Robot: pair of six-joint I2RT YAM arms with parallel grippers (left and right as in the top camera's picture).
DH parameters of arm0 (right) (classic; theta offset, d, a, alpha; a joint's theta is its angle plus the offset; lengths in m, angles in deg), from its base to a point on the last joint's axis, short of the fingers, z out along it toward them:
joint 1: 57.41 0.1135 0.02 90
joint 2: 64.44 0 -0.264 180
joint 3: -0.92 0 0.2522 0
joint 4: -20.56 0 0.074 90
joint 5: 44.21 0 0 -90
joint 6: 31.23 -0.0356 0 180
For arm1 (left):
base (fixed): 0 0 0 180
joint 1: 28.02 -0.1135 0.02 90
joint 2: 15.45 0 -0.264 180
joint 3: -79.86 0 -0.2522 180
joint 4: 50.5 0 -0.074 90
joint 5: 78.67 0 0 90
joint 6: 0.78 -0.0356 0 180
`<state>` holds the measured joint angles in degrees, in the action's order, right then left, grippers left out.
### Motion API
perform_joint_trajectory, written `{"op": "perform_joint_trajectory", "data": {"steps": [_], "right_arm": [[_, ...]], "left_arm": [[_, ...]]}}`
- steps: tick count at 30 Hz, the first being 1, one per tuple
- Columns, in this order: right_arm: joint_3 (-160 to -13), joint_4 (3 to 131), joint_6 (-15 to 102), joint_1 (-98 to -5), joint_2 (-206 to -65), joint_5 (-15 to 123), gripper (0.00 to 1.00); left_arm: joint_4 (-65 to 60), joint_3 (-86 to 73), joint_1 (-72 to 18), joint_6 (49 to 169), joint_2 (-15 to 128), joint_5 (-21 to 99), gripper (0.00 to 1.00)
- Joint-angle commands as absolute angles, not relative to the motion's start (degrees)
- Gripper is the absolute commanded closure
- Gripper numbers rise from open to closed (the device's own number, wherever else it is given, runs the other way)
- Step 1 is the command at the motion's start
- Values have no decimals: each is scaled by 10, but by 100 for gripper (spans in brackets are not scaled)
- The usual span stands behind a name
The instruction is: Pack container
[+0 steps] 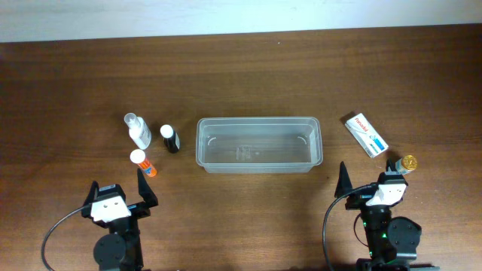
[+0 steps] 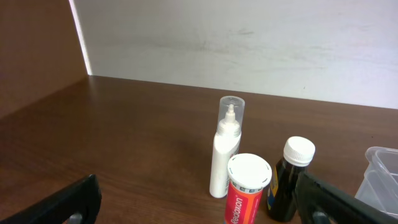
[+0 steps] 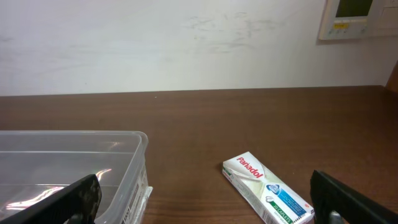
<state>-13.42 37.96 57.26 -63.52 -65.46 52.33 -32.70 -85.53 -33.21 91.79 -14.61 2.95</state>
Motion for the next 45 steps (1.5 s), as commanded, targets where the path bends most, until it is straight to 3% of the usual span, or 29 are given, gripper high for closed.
{"op": "perform_joint_trajectory", "data": {"steps": [1,39,45], "right_arm": [[-132,383,568,-634,-653,520,2],[-132,383,568,-634,-653,520,2],[-132,383,568,-634,-653,520,2]], "left_arm": [[-327,-859,-329,909,-148,36,1],[-328,-859,-329,908,-148,31,1],[-464,-858,-331,891,-148,-84,0]]}}
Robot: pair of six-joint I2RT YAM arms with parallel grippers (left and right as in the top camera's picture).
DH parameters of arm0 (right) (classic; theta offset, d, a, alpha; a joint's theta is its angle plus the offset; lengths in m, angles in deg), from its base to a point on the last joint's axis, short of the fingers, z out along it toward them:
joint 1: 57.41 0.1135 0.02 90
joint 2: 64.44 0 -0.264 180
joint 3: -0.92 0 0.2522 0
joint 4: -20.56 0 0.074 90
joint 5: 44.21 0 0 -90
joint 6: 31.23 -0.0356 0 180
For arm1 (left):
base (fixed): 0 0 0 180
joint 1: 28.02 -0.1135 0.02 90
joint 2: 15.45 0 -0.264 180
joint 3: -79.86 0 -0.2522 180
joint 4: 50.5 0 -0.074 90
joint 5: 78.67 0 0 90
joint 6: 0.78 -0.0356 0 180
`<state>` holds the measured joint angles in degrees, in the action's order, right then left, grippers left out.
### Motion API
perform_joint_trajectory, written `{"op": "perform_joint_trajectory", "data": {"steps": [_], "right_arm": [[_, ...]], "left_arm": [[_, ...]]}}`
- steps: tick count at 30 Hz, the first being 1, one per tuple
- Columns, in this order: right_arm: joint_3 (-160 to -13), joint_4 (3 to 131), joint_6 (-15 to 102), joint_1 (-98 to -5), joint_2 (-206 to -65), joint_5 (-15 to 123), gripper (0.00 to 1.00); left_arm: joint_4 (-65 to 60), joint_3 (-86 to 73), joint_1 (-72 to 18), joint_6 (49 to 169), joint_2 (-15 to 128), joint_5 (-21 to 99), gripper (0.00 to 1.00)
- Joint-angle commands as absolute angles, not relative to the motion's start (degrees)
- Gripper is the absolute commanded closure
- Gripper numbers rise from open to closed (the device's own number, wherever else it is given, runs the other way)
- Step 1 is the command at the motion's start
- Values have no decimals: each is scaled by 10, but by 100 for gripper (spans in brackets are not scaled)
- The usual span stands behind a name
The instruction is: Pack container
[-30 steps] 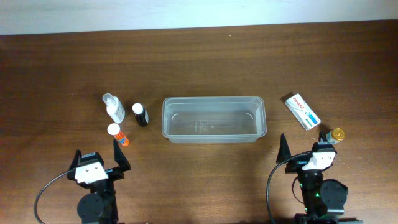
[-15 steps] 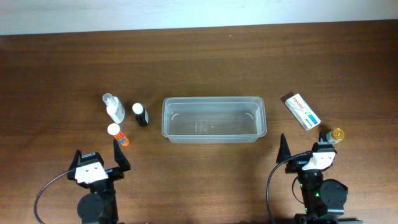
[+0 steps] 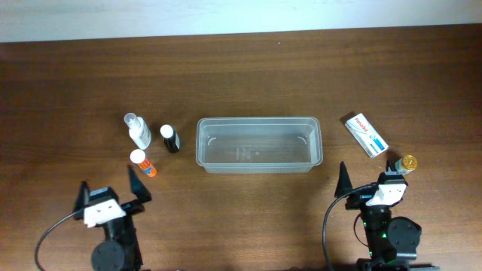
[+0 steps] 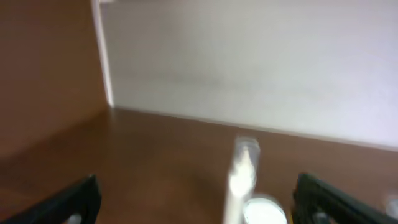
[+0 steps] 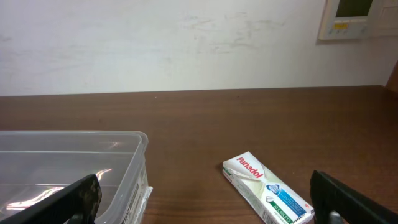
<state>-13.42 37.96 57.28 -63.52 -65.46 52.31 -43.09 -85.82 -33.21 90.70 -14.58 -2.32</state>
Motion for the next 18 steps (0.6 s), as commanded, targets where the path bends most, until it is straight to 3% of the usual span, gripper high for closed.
{"op": "perform_joint_trajectory", "data": {"steps": [1,6,12,18], "right_arm": [[-132,383,568,-634,-653,520,2],[-132,383,568,-634,-653,520,2],[-132,383,568,-634,-653,520,2],[-132,383,568,-634,-653,520,2]], "left_arm": [[-494,-857,-331,889,-148,-90,1],[-604,-812,-331,879,-146,-90,0],[-582,-675,-331,879,-75,-90,1],[-526,-452,-330,808,114,-22,1]]}}
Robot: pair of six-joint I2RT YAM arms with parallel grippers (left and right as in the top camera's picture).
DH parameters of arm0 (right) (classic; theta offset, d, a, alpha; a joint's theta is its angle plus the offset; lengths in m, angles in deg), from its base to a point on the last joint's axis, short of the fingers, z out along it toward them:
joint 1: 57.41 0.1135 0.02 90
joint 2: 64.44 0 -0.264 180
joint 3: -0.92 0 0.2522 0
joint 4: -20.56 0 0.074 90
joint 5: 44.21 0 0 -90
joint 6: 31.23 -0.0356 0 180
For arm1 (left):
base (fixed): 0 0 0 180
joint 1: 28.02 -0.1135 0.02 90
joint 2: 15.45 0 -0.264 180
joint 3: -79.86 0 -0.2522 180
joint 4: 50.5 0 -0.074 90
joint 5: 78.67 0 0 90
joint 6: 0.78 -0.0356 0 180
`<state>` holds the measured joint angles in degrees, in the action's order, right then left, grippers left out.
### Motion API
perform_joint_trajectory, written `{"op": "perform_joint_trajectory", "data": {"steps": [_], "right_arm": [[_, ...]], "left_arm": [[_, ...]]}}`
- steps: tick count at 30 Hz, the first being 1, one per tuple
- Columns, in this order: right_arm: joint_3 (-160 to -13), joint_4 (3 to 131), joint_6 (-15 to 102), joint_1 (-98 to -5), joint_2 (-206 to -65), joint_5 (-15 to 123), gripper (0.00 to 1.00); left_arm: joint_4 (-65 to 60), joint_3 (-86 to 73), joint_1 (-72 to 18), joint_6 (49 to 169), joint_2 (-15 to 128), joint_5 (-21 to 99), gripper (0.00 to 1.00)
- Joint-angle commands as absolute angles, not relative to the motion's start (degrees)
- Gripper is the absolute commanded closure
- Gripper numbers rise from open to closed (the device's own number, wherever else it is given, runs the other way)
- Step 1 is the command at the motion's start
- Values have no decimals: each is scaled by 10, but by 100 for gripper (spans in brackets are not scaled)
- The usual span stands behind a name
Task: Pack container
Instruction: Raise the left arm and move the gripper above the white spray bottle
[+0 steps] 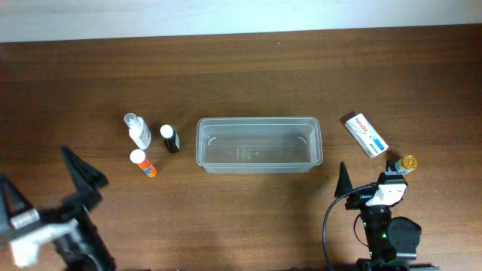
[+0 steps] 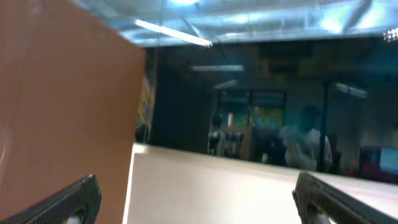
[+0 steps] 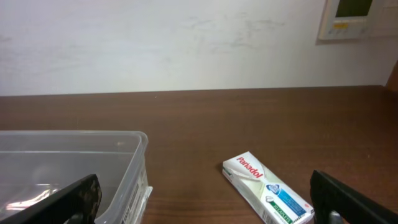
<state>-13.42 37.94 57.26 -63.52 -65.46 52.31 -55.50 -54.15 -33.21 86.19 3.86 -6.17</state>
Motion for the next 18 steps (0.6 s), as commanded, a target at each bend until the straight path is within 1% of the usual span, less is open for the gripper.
{"op": "perform_joint_trajectory", "data": {"steps": [1,3,4,5,9,12,14,16,18], "right_arm": [[-132,383,568,-634,-653,520,2],[-132,383,568,-634,-653,520,2],[-132,383,568,-634,-653,520,2],[-132,383,568,-634,-653,520,2],[-132,383,568,-634,-653,520,2],[-132,383,568,-634,-653,520,2],[-132,383,568,-634,-653,520,2],[-132,383,568,-634,-653,520,2],[-132,383,568,-634,-653,520,2]], "left_arm": [[-480,-394,-330,795,156,-11,1],[-373,-287,-331,767,230,9,1],[-287,-209,-331,743,283,18,1],[-231,-160,-331,731,316,22,1],[26,102,-330,727,488,35,1],[152,266,-330,733,593,67,1],[220,342,-330,733,649,86,1],[285,392,-330,733,697,88,1],[319,398,-330,733,725,106,1]]}}
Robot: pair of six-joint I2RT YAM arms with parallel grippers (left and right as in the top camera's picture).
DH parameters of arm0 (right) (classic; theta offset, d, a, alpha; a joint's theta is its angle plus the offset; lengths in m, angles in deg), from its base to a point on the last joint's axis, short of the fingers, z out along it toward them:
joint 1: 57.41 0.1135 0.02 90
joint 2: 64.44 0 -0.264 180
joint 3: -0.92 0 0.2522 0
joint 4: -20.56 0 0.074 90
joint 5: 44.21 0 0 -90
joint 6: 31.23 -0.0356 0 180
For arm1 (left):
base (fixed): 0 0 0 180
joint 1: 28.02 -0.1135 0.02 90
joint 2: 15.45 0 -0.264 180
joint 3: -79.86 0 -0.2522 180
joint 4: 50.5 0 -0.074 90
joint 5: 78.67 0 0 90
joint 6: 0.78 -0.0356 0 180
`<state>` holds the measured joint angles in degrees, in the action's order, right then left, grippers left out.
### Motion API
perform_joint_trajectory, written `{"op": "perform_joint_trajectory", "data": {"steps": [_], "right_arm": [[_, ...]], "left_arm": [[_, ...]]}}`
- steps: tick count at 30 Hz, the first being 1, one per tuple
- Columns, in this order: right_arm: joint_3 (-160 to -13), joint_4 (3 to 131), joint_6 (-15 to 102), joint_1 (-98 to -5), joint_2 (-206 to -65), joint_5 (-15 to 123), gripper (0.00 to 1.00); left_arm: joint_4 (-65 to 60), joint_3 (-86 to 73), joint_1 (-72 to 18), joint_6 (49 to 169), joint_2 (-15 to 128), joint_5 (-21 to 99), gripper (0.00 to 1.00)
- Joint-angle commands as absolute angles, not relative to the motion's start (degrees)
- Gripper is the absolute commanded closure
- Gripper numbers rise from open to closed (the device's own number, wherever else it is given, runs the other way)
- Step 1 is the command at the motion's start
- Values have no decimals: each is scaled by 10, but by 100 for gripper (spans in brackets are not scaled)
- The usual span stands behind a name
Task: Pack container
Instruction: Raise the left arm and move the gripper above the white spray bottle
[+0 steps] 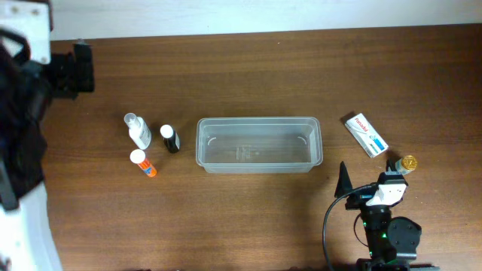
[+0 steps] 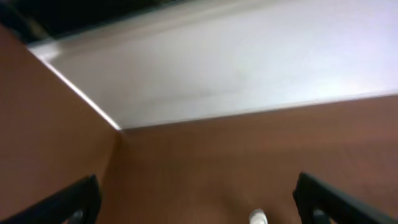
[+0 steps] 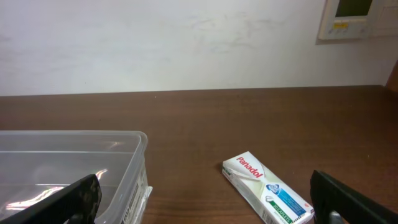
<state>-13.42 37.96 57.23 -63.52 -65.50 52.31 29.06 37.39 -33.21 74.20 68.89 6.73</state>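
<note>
A clear plastic container (image 1: 256, 143) stands empty mid-table. Left of it are a white spray bottle (image 1: 138, 129), a small dark bottle (image 1: 170, 139) and an orange tube with a white cap (image 1: 142, 162). A Panadol box (image 1: 366, 135) (image 3: 267, 190) lies to the container's right. My left arm (image 1: 22, 113) is raised high along the left edge; its gripper (image 2: 199, 205) is open and holds nothing, with a white cap (image 2: 257, 216) below it. The right gripper (image 1: 367, 181) (image 3: 205, 208) rests open near the front, facing the container wall (image 3: 124, 168) and the box.
A small gold-capped item (image 1: 407, 162) sits beside the right gripper's outer finger. A white wall (image 3: 186, 43) runs along the table's far edge. Bare wood lies in front of the container.
My left arm was low at the front left with its camera pointing up. Now it is high along the left edge, looking down at the far table. The right arm has not moved.
The left gripper first rested open at the front left, facing the three bottles. It then stood slightly farther left with a blurred, tilted view, then pointed up off the table, and now hangs high at the left. The objects and right gripper stayed put.
</note>
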Motion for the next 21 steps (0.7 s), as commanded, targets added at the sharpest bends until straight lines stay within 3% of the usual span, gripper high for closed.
{"op": "perform_joint_trajectory", "data": {"steps": [1,11,21], "right_arm": [[-132,383,568,-634,-653,520,2],[-132,383,568,-634,-653,520,2],[-132,383,568,-634,-653,520,2]], "left_arm": [[324,398,-330,733,736,120,0],[340,398,-330,733,820,131,1],[479,397,-330,760,884,140,1]]}}
